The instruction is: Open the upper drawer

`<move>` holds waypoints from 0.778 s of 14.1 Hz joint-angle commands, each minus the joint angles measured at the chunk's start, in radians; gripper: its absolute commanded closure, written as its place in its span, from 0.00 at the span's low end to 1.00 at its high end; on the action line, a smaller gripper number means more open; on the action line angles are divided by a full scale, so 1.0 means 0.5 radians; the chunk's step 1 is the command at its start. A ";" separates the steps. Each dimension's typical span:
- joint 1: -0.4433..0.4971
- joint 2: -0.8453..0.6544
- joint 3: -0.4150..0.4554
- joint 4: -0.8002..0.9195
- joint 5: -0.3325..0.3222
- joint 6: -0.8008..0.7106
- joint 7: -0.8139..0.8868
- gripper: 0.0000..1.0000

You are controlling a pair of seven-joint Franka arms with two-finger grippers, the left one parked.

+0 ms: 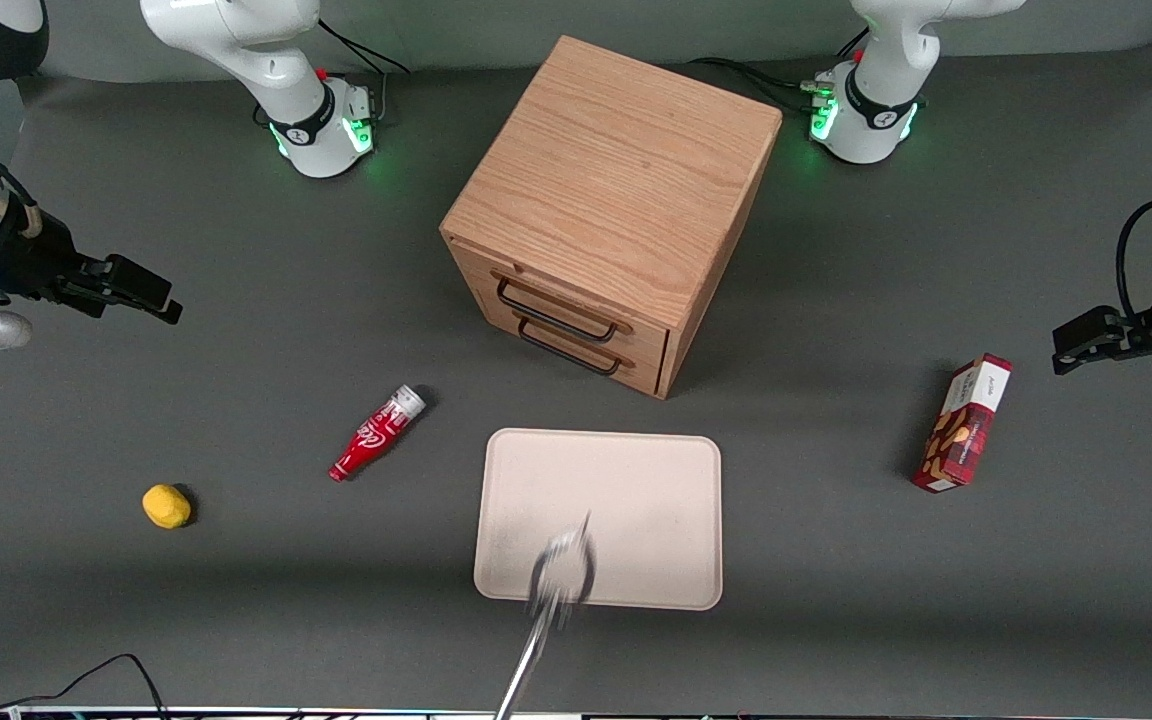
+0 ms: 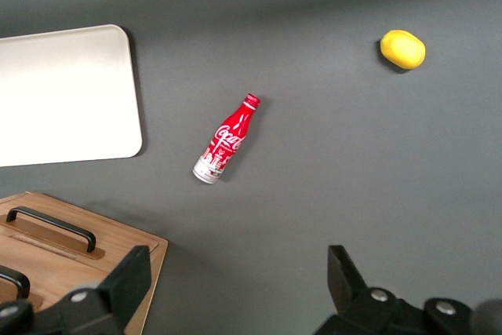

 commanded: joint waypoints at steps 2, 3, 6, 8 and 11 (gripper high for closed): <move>-0.003 0.099 -0.003 0.120 0.053 -0.037 0.101 0.00; -0.006 0.099 -0.006 0.120 0.056 -0.037 0.144 0.00; 0.003 0.099 -0.003 0.117 0.035 -0.037 0.148 0.00; 0.003 0.096 -0.003 0.120 0.031 -0.037 0.166 0.00; 0.000 0.096 -0.003 0.123 0.031 -0.031 0.172 0.00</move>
